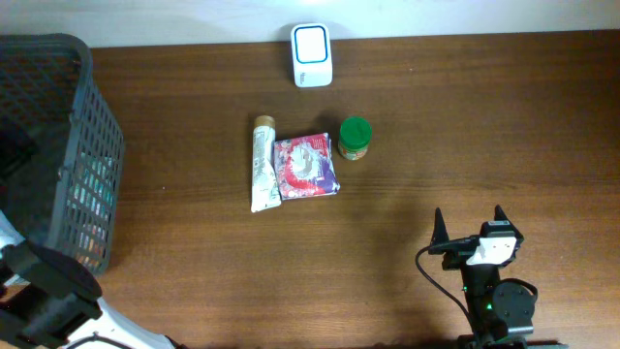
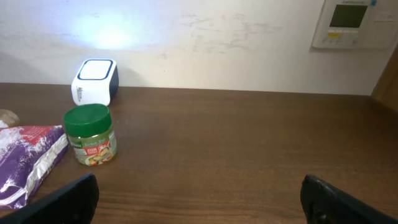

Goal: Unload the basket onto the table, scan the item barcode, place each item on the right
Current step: 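Grasp the mint-green toilet tissue wipes pack in the basket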

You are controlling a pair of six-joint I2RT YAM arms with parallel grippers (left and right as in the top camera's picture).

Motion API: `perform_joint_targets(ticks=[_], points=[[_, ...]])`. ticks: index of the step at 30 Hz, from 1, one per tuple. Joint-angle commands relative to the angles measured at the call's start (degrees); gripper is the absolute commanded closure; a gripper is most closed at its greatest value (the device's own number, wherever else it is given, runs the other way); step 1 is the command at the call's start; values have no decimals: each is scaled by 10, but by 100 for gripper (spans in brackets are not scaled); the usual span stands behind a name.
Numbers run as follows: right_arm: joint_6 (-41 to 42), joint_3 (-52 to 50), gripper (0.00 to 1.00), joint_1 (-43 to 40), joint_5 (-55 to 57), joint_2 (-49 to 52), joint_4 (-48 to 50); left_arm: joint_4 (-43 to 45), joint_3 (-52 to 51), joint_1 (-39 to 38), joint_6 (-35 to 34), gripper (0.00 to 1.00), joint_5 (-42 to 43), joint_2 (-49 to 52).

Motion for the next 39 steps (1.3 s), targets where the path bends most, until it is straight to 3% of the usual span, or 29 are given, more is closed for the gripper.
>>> perform_joint_targets(ticks=[1, 6, 10, 12, 21, 24, 25, 29, 30, 31, 32, 33, 35, 39], points=[[3, -5, 1, -3, 7, -4, -2, 33, -58, 4, 86, 2, 45, -2], [3, -5, 1, -3, 7, -4, -2, 137, -164, 1, 87, 0, 52, 0], [3, -5, 1, -3, 7, -4, -2, 193, -215, 1, 140, 1, 56, 4], [3, -5, 1, -3, 7, -4, -2, 222, -238, 1, 175, 1, 98, 4], [3, -5, 2, -3, 7, -4, -2, 313, -338, 1, 174, 1, 108, 4], [3, -5, 1, -3, 7, -4, -2, 316, -352, 1, 150, 16, 112, 4], [3, -5, 1, -3, 7, -4, -2, 316, -353, 1, 141, 16, 128, 4], [3, -5, 1, -3, 7, -4, -2, 317, -376, 1, 141, 7, 148, 4], [3, -5, 1, -3, 7, -4, -2, 321, -383, 1, 141, 16, 148, 4], [3, -5, 1, -3, 7, -4, -2, 323, -388, 2, 141, 39, 148, 4], [3, -5, 1, -3, 7, -4, -2, 324, -389, 2, 141, 78, 148, 4], [3, -5, 2, -3, 7, -4, -2, 324, -388, 2, 141, 100, 148, 4], [3, -5, 1, -3, 7, -4, -2, 325, -377, 2, 141, 100, 148, 3], [3, -5, 1, -3, 7, -4, -2, 327, -281, 12, -6, 100, 148, -73]])
